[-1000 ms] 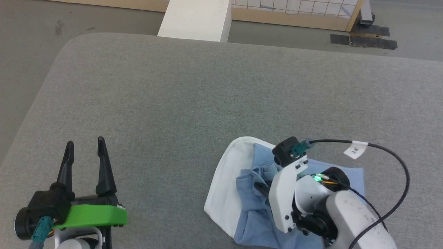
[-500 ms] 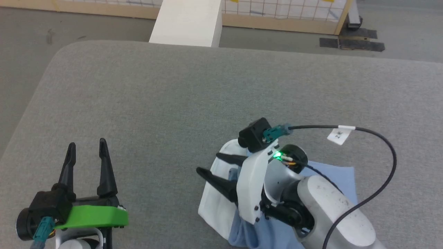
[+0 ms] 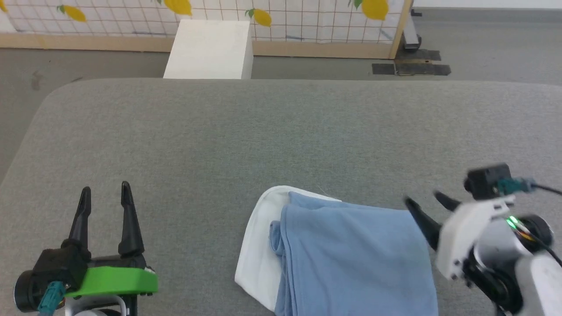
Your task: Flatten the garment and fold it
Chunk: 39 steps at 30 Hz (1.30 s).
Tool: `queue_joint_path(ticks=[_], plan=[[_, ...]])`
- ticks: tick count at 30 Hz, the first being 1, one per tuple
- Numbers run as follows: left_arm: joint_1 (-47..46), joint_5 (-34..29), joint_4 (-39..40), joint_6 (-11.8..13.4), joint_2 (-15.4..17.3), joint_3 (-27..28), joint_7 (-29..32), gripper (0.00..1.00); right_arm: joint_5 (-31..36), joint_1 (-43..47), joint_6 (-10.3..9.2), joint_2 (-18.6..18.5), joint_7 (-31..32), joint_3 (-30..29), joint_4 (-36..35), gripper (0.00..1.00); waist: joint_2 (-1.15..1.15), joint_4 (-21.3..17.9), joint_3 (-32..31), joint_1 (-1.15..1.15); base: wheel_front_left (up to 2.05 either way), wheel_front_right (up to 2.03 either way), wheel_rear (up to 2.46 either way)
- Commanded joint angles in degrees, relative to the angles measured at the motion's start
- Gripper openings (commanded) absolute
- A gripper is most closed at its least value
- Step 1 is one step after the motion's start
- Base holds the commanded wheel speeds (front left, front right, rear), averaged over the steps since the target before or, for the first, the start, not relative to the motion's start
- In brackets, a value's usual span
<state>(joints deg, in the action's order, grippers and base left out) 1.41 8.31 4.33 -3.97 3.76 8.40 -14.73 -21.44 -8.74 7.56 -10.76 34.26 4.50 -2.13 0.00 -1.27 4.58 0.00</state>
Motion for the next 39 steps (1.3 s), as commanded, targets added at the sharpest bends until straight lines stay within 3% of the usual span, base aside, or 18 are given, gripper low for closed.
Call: queue_joint_path(ticks=[1, 8, 19, 21, 22, 29, 34, 39], plan=[[1.06, -0.66, 0.07, -0.15, 0.0, 0.03, -0.27, 1.0, 1.51, 2.18, -0.08, -0.33, 0.94, -1.0, -0.52, 1.0, 0.0, -0.31, -0.04, 0.0, 0.0, 0.0, 0.0], [1.26, -1.15, -0.12, -0.11, -0.08, -0.22, -0.27, 1.0, 5.14, 8.88, -0.08, -0.41, 4.65, -2.71, 1.6, 1.0, 0.0, -0.07, 1.06, 0.0, 0.0, 0.0, 0.0], [0.5, -1.94, -0.94, -0.19, -0.17, -1.12, -0.27, 1.0, 6.92, 5.3, -0.08, 0.63, 2.16, 1.49, 13.29, 1.0, 0.0, 0.58, 2.19, 0.0, 0.0, 0.0, 0.0], [0.45, -2.05, -1.0, -0.23, -0.14, -1.18, -0.27, 1.0, 6.38, 4.41, -0.08, 0.46, 2.35, 2.11, 14.83, 0.38, 0.0, 0.46, 2.35, 0.0, 0.0, 0.0, 0.0], [0.45, -2.09, -0.99, -0.2, -0.13, -1.13, -0.27, 1.0, 5.92, 3.88, -0.08, 0.23, 2.31, 2.47, 15.26, 0.0, 0.0, 0.27, 2.39, 0.0, 0.0, 0.0, 0.0], [0.79, -1.92, 0.54, 0.38, -0.16, -0.17, -0.27, 1.0, 2.98, 0.26, -0.08, -3.96, 3.12, 4.1, 14.49, 0.0, 0.0, -4.42, 3.82, 0.0, 0.0, 0.0, 0.0], [0.65, -1.74, 2.2, 0.66, -0.15, 0.57, -0.27, 1.0, 1.38, -3.93, -0.08, -10.27, 4.78, 7.56, 13.65, 0.0, 0.0, -11.71, 6.44, 0.0, 0.0, 0.0, 0.0], [-0.67, -2.33, 3.15, 0.42, 0.53, 0.19, -0.27, 1.0, -0.66, -9.72, -0.08, -15.81, 4.63, 8.18, 17.06, 0.0, 0.0, -18.82, 10.31, 0.0, 0.0, 0.0, 0.0]])
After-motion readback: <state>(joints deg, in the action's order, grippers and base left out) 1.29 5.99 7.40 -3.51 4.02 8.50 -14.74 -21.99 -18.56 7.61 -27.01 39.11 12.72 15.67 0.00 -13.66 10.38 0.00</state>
